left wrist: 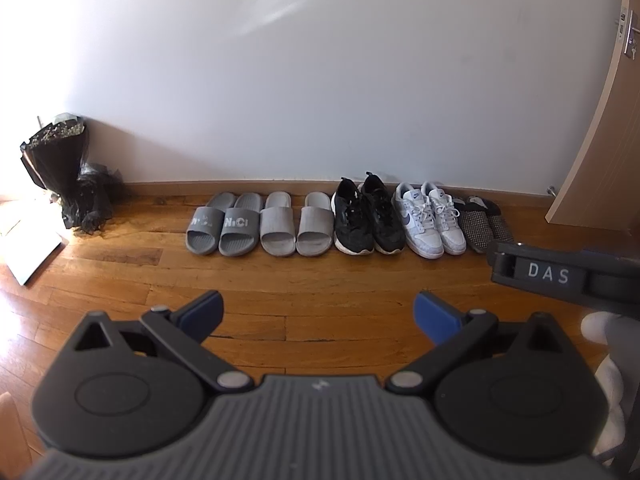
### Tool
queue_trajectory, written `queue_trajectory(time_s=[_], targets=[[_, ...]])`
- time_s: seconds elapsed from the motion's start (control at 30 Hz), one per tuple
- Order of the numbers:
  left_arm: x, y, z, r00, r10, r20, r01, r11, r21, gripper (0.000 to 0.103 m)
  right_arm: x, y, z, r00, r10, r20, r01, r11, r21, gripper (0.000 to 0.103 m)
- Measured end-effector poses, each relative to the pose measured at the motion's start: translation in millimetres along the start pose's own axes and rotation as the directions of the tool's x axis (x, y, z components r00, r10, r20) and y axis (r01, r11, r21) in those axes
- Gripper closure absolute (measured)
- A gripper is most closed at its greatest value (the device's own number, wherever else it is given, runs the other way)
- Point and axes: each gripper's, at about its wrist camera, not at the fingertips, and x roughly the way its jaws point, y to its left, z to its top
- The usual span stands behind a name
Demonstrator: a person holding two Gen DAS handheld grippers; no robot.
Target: Organize scattered shoes
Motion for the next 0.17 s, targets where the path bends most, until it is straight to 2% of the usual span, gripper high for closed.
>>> queue_trajectory(time_s=[0.17], targets=[[0.0,-0.2,1.3,1.0,0.006,0.008,-0.006,1.0,0.003,0.0,0.3,-0.3,0.5,1.0,-0.001,-0.001,0.001,1.0,0.003,0.001]])
